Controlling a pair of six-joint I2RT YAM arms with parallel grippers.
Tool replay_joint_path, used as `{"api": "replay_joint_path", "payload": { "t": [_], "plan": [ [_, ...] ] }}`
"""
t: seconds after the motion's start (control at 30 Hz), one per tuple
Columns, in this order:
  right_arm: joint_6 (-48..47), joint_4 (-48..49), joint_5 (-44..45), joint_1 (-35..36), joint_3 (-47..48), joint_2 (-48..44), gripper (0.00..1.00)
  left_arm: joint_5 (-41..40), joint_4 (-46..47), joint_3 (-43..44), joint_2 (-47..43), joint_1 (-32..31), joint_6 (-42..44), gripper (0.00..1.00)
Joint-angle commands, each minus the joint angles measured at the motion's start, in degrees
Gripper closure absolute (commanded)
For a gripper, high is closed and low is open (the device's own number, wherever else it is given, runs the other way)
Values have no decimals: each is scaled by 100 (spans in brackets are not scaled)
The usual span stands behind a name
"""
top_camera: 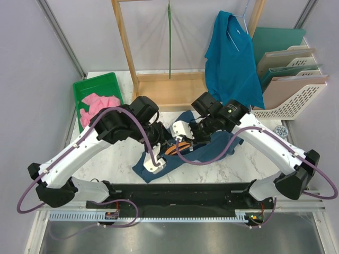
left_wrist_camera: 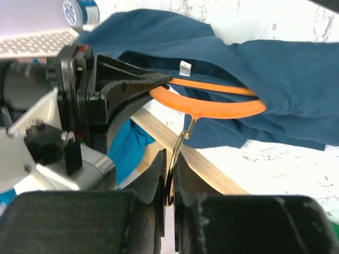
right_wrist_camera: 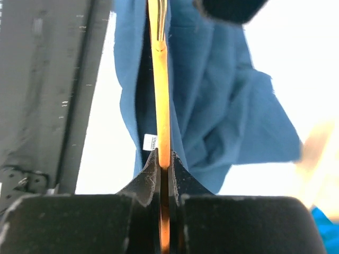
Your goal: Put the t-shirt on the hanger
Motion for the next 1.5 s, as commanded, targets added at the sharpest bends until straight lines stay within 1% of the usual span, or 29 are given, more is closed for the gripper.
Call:
{"api": "replay_joint_path", "payload": {
  "t": [0.0,0.03,0.1,0.13,0.2,0.23,0.27,0.3,0.43,0.47,0.5,0.53,0.57,0.6,0.63,0.67,0.73,0.77,0.8,0.87,0.97,1.03,1.1,1.2,1.23,1.3,1.33,1.4,1.47],
  "plan": [
    [865,1319,656,-87,-181,-688,100,102,-440,627,281,-16,-1207,94],
    [937,1625,717,-96,-303,-759,100,120,-432,714,386,-16,-1626,95],
    [1095,1838,858,-148,-409,-943,100,76,-441,987,536,-8,-2129,98],
    [1148,2065,885,-166,-514,-1013,100,24,-458,1083,745,-8,-2688,98],
    [1254,2286,920,-227,-629,-1207,100,-47,-502,1426,966,27,-3254,98],
    [1333,2452,920,-245,-725,-1277,100,-21,-598,1549,1054,62,-3735,98],
    [1351,2515,911,-263,-770,-1391,100,49,-643,1794,1229,185,-3914,98],
    [1377,2568,946,-280,-822,-1444,100,206,-643,1909,1301,264,-4325,98],
    [1430,2665,903,-333,-963,-1585,100,743,-731,2534,1626,800,-5030,98],
    [1448,2674,903,-351,-972,-1620,100,779,-722,2665,1661,897,-5110,92],
    [1474,2665,894,-360,-964,-1629,100,805,-722,2710,1662,941,-5268,82],
    [1500,2665,868,-394,-946,-1629,100,832,-722,2789,1635,985,-5374,44],
    [1561,2674,833,-525,-929,-1638,100,910,-696,2850,1627,1186,-5505,30],
    [1606,2700,754,-631,-894,-1638,100,1155,-687,2929,1626,1344,-5881,20],
    [1641,2709,649,-771,-876,-1621,100,1331,-705,3104,1618,1546,-6076,8],
    [1728,2726,456,-1069,-850,-1629,100,1498,-722,3149,1626,2027,-6226,2],
    [1764,2814,157,-1404,-744,-1621,100,1929,-740,3133,1574,2617,-6604,1],
    [1843,2849,-62,-1667,-709,-1612,100,2087,-714,3045,1521,3247,-6683,1],
    [1861,2876,-151,-1756,-587,-1603,100,2298,-618,2949,1425,3566,-6815,1],
    [1887,2876,-423,-1949,-463,-1577,100,2405,-617,2501,1319,4260,-6694,1],
    [1870,2867,-548,-2012,-261,-1585,100,2405,-555,1675,1064,4833,-6299,1],
    [1843,2850,-565,-2047,-120,-1577,100,2362,-380,1088,959,5054,-6104,1],
    [1817,2823,-574,-2082,29,-1577,100,2388,-292,813,967,5142,-5886,1],
    [1826,2753,-618,-2091,319,-1559,100,2388,129,382,976,5169,-5831,1],
    [1843,2718,-644,-2091,389,-1542,100,2396,452,225,967,5169,-5840,1],
    [1835,2569,-688,-2091,600,-1524,100,2607,709,48,994,5169,-5735,1],
    [1791,2499,-749,-2091,670,-1506,100,2668,1015,4,1002,5143,-5752,1],
    [1764,2323,-767,-2091,873,-1489,100,2660,1211,-32,1116,5038,-5832,1],
    [1721,2130,-715,-2091,1091,-1471,100,2695,1273,-6,1204,4906,-5780,7]
  ]
}}
